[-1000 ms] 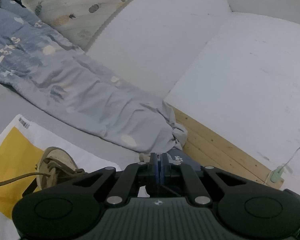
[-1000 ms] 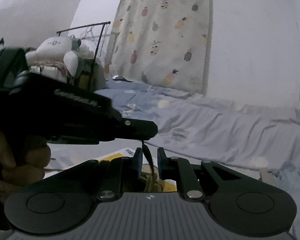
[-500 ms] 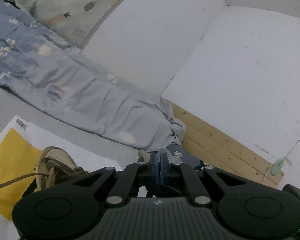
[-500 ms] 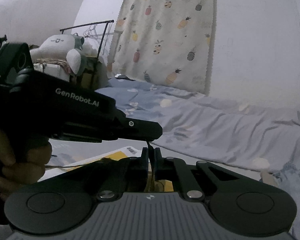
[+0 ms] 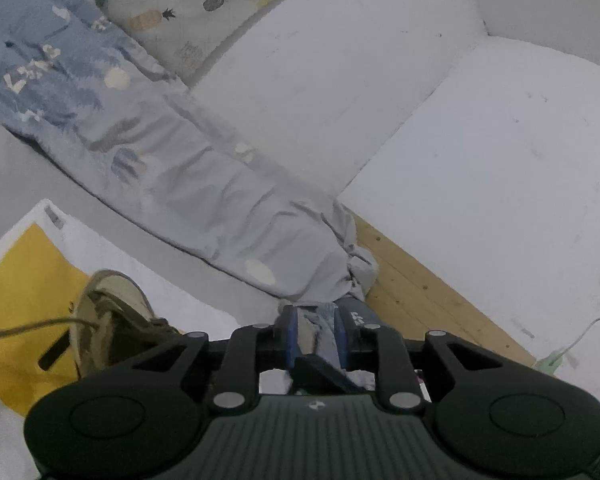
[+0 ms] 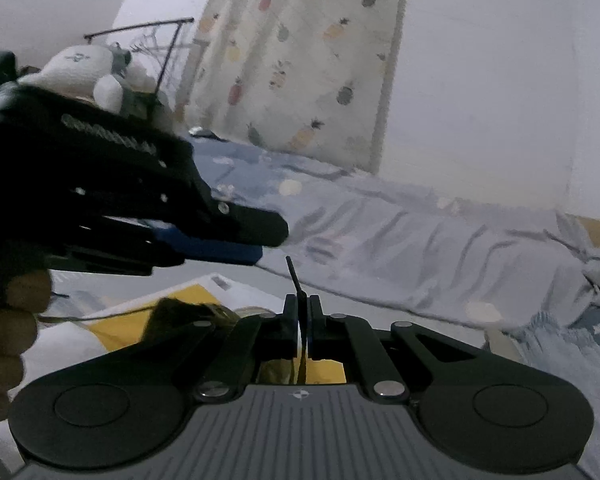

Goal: Lace up shoes with both hands
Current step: 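Hold the lace end with the right gripper above the sneaker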

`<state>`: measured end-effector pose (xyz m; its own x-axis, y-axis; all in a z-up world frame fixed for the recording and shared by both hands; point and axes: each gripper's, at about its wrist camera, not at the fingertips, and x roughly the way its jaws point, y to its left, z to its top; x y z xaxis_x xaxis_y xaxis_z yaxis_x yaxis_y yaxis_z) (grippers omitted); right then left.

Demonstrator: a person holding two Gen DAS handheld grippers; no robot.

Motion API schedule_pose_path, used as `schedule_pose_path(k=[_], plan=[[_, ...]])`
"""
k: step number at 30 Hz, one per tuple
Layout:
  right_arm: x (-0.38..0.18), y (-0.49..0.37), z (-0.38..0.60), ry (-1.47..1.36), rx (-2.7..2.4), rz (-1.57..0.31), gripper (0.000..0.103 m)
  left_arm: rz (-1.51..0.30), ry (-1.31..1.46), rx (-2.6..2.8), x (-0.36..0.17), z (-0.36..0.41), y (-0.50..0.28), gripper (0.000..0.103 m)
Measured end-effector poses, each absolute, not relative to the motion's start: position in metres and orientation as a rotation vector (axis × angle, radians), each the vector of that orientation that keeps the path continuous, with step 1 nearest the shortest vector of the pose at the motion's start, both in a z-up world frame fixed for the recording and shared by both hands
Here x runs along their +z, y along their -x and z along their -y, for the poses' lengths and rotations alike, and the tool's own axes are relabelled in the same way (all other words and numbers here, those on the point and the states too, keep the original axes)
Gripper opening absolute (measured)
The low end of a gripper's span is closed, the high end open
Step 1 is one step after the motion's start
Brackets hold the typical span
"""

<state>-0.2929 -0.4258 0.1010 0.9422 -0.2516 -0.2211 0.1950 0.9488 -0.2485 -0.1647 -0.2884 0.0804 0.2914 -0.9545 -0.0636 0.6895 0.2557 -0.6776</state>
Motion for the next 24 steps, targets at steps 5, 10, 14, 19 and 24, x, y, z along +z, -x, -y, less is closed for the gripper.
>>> schedule_pose_path(k=[5,10,14,19,24], plan=[[0.1,0.29,0.418,0.247,-0.212,-0.246,0.002,-0.528,0.581,-1.172,0.079,0.29,0.166,0.018],[0.097,0.291,0.411,0.247,-0.166,-0.243,0.002,-0.521,0.588,-1.161,0.078,0.285,0.161,0.0],[0.094,0.289,0.409,0.257,-0.172,-0.256,0.003,-0.511,0.589,-1.176,0.079,0.283,0.158,0.0],[0.099,0.296,0.417,0.244,-0.084,-0.253,0.012,-0.469,0.466,-1.23,0.086,0.281,0.157,0.0],[0.11,0.306,0.449,0.144,0.138,-0.288,0.021,-0.436,0.438,-1.33,0.091,0.273,0.155,0.0]])
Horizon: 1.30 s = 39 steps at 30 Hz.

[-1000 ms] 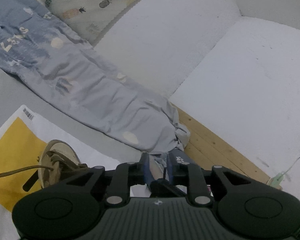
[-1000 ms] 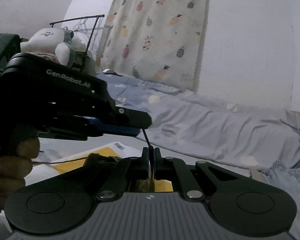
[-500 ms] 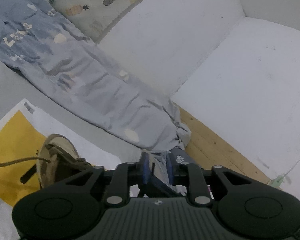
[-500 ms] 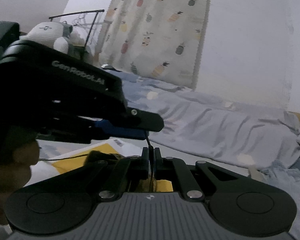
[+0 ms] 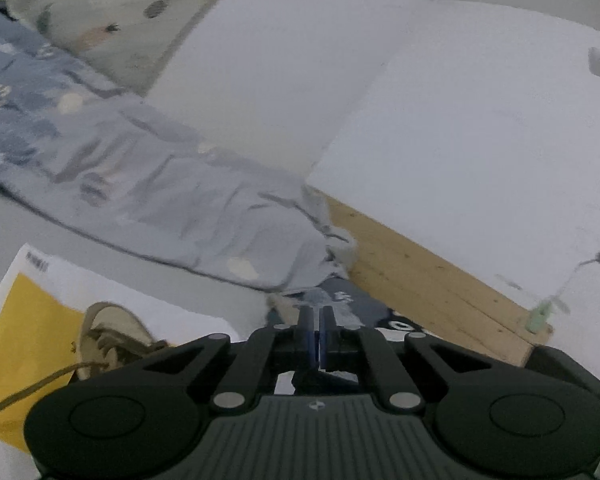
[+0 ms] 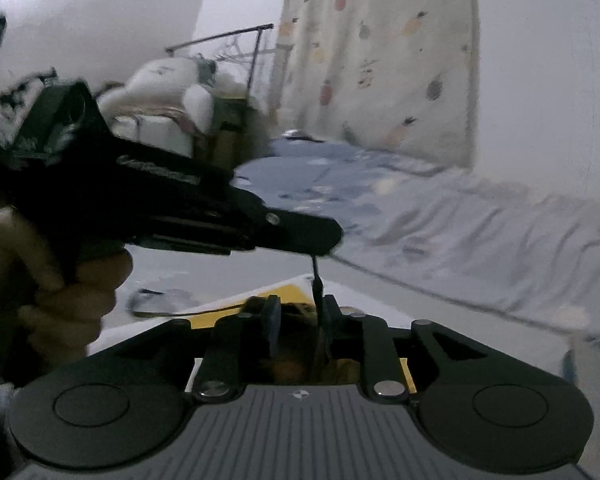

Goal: Lace up shoes with both hands
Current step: 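Hold the lace end with the right gripper above the sneaker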

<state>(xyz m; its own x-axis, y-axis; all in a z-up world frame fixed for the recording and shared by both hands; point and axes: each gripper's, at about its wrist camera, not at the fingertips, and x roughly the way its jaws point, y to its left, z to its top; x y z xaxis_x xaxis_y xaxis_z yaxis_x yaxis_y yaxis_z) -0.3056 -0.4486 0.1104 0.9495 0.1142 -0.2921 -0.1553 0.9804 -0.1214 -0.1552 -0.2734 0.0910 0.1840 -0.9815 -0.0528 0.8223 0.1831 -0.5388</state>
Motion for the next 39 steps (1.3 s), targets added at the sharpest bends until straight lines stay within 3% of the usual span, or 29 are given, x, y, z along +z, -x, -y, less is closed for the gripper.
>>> schedule_pose_path(k=[13,15,39], plan=[[0.12,0.309,0.461,0.138,0.151,-0.275,0.015,-0.434,0.402,-1.365,0.09,0.277,0.159,0.0],[0.119,0.31,0.46,0.144,0.152,-0.272,0.007,-0.435,0.4,-1.366,0.091,0.277,0.16,0.0],[0.111,0.307,0.456,0.195,0.15,-0.273,0.003,-0.452,0.371,-1.36,0.091,0.28,0.161,0.0]])
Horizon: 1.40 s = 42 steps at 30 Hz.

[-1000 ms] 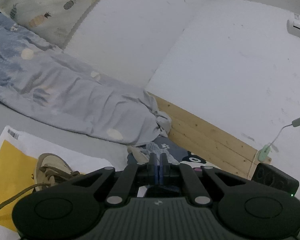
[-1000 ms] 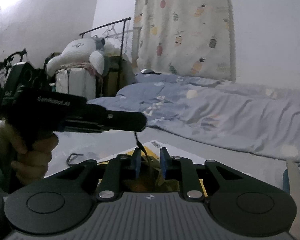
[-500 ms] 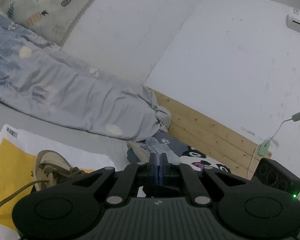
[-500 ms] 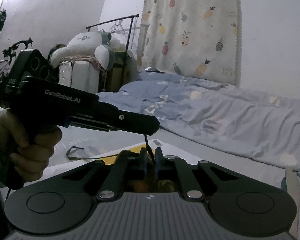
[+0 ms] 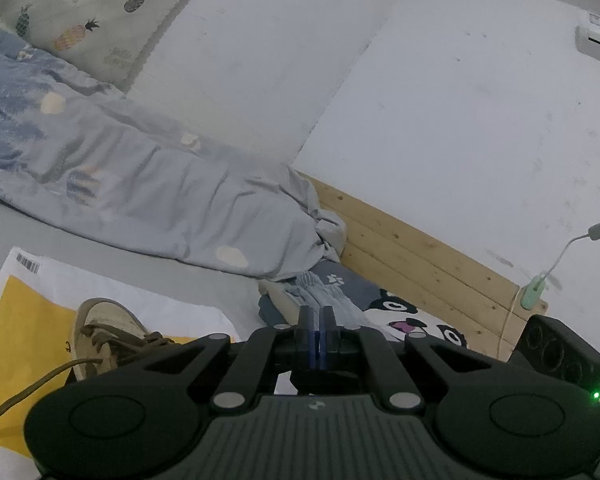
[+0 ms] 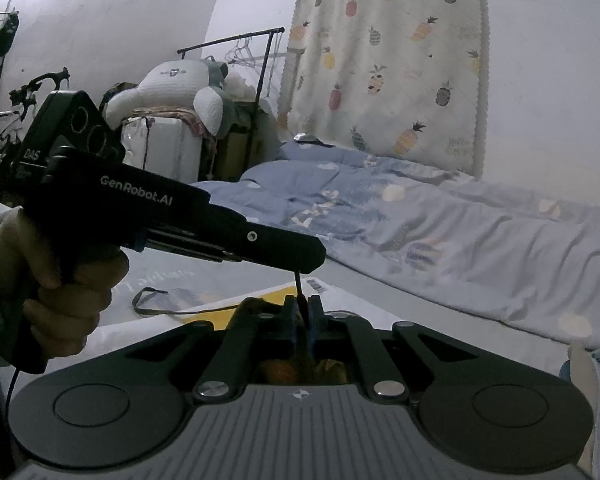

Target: Lace up shoes with both hands

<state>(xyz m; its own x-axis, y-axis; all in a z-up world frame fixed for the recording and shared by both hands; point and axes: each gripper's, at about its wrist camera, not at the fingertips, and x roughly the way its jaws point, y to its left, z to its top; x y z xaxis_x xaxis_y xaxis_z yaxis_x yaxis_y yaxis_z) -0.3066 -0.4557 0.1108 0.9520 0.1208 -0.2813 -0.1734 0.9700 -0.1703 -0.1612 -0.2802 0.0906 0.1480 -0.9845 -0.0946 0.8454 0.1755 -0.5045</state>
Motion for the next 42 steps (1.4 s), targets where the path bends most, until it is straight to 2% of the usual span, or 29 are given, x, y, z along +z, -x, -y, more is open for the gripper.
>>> schedule_pose_path(k=[14,18,31,36,42], plan=[[0.109,0.306,0.449,0.21,0.117,-0.253,0.0,-0.458,0.38,-1.326,0.091,0.278,0.162,0.001],[0.11,0.304,0.45,0.204,0.074,-0.239,0.0,-0.451,0.403,-1.272,0.091,0.273,0.16,0.016],[0.139,0.296,0.518,0.023,-0.306,-0.145,0.0,-0.515,0.344,-1.028,0.088,0.247,0.15,0.016],[0.154,0.288,0.522,0.103,-0.393,-0.121,0.0,-0.574,0.274,-0.999,0.085,0.249,0.148,0.016],[0.154,0.265,0.478,0.266,-0.238,-0.166,0.0,-0.614,0.181,-0.955,0.075,0.25,0.149,0.017]])
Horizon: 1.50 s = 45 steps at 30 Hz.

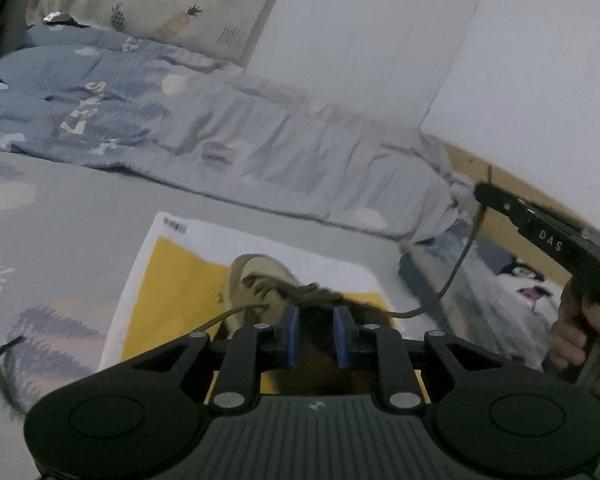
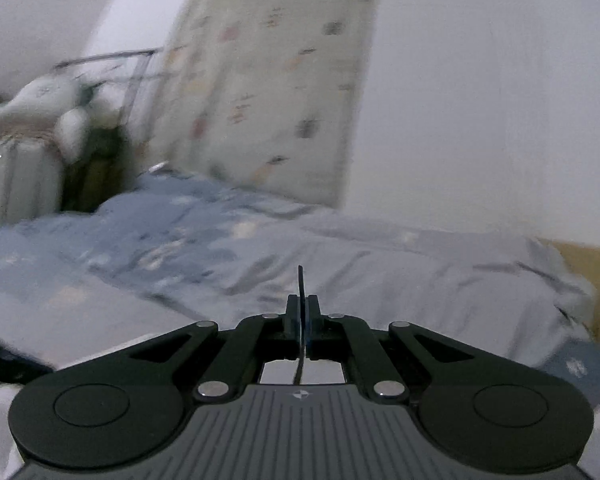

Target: Lace up shoes with both hands

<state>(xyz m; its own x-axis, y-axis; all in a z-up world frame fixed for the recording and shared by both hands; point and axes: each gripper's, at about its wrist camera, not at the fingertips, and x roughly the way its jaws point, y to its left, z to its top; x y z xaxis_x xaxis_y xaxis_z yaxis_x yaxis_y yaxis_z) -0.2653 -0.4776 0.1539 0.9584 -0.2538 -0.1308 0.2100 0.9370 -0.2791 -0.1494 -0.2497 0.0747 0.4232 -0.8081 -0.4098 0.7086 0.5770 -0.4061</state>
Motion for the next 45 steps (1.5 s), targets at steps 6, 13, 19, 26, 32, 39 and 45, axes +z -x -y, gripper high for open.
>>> schedule_pose_path(k=[6,13,19,26,32,39,45], plan=[[0.118,0.238,0.424,0.482,-0.038,-0.314,0.0,-0.639,0.157,-0.942,0.067,0.251,0.143,0.017],[0.083,0.224,0.394,0.635,0.107,-0.45,0.0,-0.66,0.203,-0.95,0.06,0.252,0.134,0.017],[0.066,0.212,0.387,0.72,0.19,-0.547,0.0,-0.685,0.231,-0.953,0.055,0.252,0.128,0.013],[0.054,0.205,0.386,0.802,0.242,-0.597,0.0,-0.727,0.317,-0.965,0.048,0.243,0.12,0.011],[0.051,0.197,0.387,0.83,0.25,-0.612,0.0,-0.737,0.338,-0.969,0.048,0.24,0.119,0.011],[0.048,0.196,0.383,0.881,0.282,-0.612,0.0,-0.735,0.338,-0.968,0.048,0.243,0.121,0.01],[0.046,0.195,0.385,0.913,0.301,-0.614,0.0,-0.734,0.334,-0.968,0.048,0.244,0.122,0.01]])
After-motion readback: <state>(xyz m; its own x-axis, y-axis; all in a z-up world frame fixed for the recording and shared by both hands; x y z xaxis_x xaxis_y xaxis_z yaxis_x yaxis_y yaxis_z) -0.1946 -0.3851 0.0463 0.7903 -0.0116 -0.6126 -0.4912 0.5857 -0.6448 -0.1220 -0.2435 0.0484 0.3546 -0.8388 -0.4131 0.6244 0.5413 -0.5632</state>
